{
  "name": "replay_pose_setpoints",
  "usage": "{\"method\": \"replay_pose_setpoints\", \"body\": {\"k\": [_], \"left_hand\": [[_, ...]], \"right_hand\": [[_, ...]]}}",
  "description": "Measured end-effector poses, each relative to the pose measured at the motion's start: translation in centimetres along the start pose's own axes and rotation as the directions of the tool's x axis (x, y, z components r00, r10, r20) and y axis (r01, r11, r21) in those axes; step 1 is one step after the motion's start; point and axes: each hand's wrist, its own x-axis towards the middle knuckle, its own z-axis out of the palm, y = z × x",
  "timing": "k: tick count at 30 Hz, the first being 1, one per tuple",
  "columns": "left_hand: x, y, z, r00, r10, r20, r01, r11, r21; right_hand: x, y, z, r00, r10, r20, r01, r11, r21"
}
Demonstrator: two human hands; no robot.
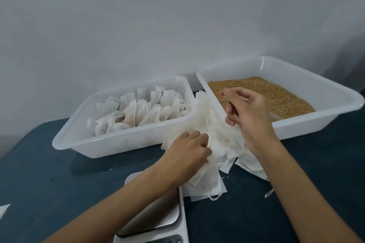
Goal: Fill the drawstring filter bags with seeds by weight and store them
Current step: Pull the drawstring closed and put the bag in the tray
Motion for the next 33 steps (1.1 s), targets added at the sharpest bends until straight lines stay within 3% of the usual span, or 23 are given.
{"method": "replay_pose_setpoints", "body": {"k": [2, 4, 8, 10, 14, 16, 18, 20, 22, 28, 33], "left_hand": [[-0.1, -0.3, 0.0, 0.994, -0.025, -0.11, 0.02, 0.999, -0.045], [-0.4, -0.3, -0.2, 0.98, -0.103, -0.171, 0.068, 0.978, -0.199], [-1.1, -0.4, -1.2, 0.895, -0.367, -0.255, 0.192, 0.832, -0.521], [-1.7, -0.6, -1.9, 0.822, -0.516, -0.243, 0.222, 0.681, -0.698], [-3.0, -1.0, -3.0, 0.705, -0.705, -0.082, 0.164, 0.274, -0.948], [-3.7, -0.8, -3.2, 0.668, -0.744, -0.006, 0.13, 0.125, -0.984], [-4.5, -0.5, -3.3, 0.642, -0.764, 0.061, 0.109, 0.012, -0.994], [-5.3, -0.5, -3.2, 0.637, -0.768, 0.067, 0.083, -0.017, -0.996], [-6.2, -0.8, -2.9, 0.641, -0.766, 0.036, 0.059, 0.002, -0.998], [-9.2, -2.4, -1.5, 0.595, -0.803, -0.034, 0.055, 0.083, -0.995], [-10.3, -3.7, -0.8, 0.543, -0.835, -0.09, 0.105, 0.174, -0.979]], "right_hand": [[0.0, 0.0, 0.0, 1.0, 0.007, 0.0, -0.007, 1.0, 0.012], [0.0, 0.0, 0.1, 1.0, 0.016, -0.005, -0.016, 1.0, 0.02], [0.1, 0.1, -0.1, 1.0, 0.017, -0.006, -0.017, 1.0, 0.016], [0.1, 0.1, -0.1, 1.0, 0.009, -0.001, -0.009, 1.0, 0.009], [-0.4, -0.2, 0.5, 0.999, -0.038, 0.031, 0.04, 0.996, -0.075], [-1.0, -0.5, 1.0, 0.987, -0.098, 0.13, 0.115, 0.984, -0.135], [-1.9, -0.6, 1.7, 0.934, -0.107, 0.341, 0.191, 0.956, -0.222], [-2.9, 0.0, 2.7, 0.843, -0.001, 0.538, 0.213, 0.919, -0.331], [-3.7, 1.2, 3.5, 0.802, 0.085, 0.591, 0.189, 0.903, -0.386], [-3.5, 3.0, 4.1, 0.901, 0.064, 0.429, 0.068, 0.956, -0.287], [-4.2, 4.2, 5.0, 0.886, 0.159, 0.436, -0.031, 0.958, -0.286]]}}
